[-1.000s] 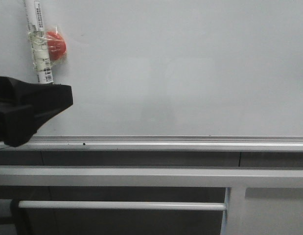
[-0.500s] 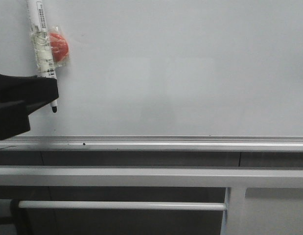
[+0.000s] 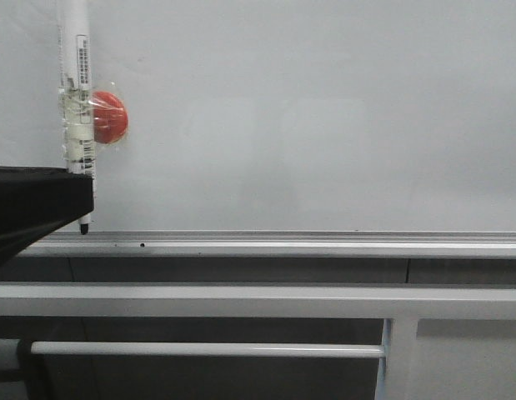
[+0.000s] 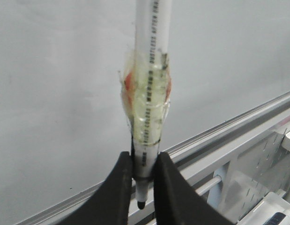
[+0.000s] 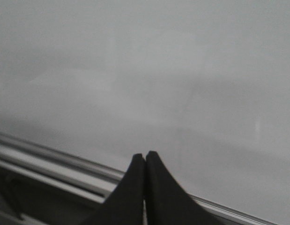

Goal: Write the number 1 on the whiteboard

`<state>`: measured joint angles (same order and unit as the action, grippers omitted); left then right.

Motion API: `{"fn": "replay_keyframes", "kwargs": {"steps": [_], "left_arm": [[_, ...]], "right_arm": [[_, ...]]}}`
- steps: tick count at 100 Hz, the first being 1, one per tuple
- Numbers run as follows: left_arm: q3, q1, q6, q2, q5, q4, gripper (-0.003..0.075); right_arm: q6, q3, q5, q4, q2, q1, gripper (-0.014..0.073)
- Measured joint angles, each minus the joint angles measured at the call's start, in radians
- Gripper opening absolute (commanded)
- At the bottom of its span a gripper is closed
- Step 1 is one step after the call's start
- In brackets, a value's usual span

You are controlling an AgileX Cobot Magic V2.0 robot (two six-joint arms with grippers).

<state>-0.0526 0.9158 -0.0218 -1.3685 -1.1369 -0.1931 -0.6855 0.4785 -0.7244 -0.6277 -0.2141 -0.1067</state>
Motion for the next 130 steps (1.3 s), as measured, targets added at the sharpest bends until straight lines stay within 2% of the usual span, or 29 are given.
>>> {"fn": "replay_keyframes", "kwargs": {"steps": [19,48,55,67,74,84,93,110,122,130], "left_arm": [[0.006,0.0,0.048,0.009,0.0,0.105,-0.002],[-0.012,0.0,0.131,0.014,0.024,0.204,-0.002],[-0.051,0.0,0.15,0.028,0.108,0.225,-0.002],[-0.146,0.0,0.191,0.07,0.327,0.264,-0.002],[-0.208,0.0,0.218,0.111,0.486,0.274,-0.002],[-0.291,0.0,0.264,0.183,0.783,0.288,-0.002],[-0.333,0.0,0.286,0.252,0.984,0.292,-0.002],[-0.348,0.0,0.308,0.355,1.105,0.294,-0.002],[-0.348,0.0,0.311,0.375,1.171,0.294,-0.002],[-0.348,0.0,0.311,0.377,1.212,0.294,-0.002]], "right_arm": [[-0.252,0.015,-0.108,-0.193,-0.064,0.017,-0.0064],[-0.31,0.171,-0.28,-0.231,-0.269,0.019,-0.0063],[-0.31,0.205,-0.314,-0.244,-0.324,0.019,-0.0063],[-0.312,0.242,-0.356,-0.257,-0.407,0.019,-0.0063],[-0.325,0.248,-0.365,-0.257,-0.438,0.019,-0.0063],[-0.349,0.249,-0.369,-0.257,-0.457,0.023,-0.0063],[-0.366,0.249,-0.355,-0.257,-0.462,0.058,-0.0063],[-0.378,0.229,-0.285,-0.261,-0.52,0.194,-0.0062],[-0.379,0.215,-0.173,-0.263,-0.585,0.358,-0.0062],[-0.379,0.211,-0.061,-0.263,-0.624,0.503,-0.0062]]}}
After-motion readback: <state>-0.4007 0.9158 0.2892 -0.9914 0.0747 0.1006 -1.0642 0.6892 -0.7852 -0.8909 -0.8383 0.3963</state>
